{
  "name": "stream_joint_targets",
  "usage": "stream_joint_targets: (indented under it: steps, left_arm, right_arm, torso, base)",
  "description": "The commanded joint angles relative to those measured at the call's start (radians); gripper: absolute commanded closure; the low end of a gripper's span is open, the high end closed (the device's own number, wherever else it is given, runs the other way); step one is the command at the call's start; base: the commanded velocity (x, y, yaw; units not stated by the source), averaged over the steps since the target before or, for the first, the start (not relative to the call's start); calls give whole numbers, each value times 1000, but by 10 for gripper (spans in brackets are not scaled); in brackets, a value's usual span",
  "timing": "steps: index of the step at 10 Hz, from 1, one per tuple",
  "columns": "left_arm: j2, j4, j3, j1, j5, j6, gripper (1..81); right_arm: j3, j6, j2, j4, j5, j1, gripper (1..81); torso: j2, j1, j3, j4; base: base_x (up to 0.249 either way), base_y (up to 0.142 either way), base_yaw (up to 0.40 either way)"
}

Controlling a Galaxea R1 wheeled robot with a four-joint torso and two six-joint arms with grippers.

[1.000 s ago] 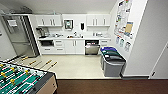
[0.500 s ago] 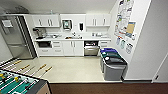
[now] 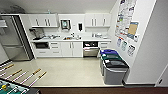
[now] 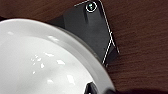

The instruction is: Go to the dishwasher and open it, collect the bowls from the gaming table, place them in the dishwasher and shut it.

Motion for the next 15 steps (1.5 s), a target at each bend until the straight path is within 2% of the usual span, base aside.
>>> stream_joint_targets:
  steps: [1,15]
  left_arm:
    - [-16,10,-5,-44,41,7,811]
    - [-16,10,-5,-49,43,7,811]
  right_arm:
    - [7,-3,-23,-9,-60,37,811]
    - [7,-5,-20,-10,-79,58,811]
  torso:
    - [0,0,0,0]
    - [0,0,0,0]
  base:
    - [244,-63,0]
    - [244,0,0]
